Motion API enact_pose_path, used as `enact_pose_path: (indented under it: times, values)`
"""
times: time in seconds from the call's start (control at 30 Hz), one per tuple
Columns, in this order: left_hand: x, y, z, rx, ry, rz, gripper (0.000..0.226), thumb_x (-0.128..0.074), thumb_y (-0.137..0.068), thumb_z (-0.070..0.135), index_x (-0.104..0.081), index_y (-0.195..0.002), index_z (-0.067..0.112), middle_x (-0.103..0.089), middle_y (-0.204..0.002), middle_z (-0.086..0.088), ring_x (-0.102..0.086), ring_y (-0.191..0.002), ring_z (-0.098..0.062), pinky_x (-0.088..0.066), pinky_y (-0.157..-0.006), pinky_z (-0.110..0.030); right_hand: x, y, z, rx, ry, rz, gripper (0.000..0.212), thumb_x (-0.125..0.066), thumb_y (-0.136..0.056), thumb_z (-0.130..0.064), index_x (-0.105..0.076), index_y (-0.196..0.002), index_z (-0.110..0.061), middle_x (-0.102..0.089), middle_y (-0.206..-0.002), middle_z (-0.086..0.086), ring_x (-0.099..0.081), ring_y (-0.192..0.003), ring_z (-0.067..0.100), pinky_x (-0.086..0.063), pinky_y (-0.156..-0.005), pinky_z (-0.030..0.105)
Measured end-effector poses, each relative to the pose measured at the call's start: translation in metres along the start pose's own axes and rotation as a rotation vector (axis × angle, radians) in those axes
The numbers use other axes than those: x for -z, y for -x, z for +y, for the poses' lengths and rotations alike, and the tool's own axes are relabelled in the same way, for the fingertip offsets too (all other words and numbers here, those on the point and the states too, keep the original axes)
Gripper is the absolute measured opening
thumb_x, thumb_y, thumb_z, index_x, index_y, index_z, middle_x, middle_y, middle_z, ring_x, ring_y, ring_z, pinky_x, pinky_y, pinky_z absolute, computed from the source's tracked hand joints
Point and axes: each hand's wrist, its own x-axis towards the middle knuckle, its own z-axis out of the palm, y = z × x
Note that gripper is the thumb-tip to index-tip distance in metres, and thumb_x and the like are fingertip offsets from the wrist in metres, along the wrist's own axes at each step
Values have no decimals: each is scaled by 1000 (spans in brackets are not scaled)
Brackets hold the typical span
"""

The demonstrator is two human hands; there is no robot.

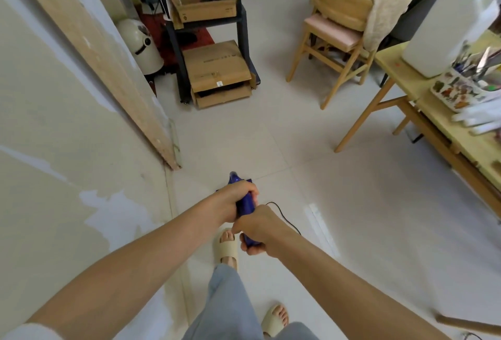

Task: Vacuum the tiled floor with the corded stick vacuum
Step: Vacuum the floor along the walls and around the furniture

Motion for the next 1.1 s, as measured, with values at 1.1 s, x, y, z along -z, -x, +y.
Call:
enact_pose_path:
  times: [1.1]
  values:
    - [84,-205,233,41,195,-47,32,-66,-89,32,-48,-92,6,-54,-68,-10,-54,-60,-19,-52,-61,-31,36,-260,-201,-109,289,124,31,-59,-87,-5,-47,-116,-3,-58,-71,8,-57,-49,15,-45,-39,19]
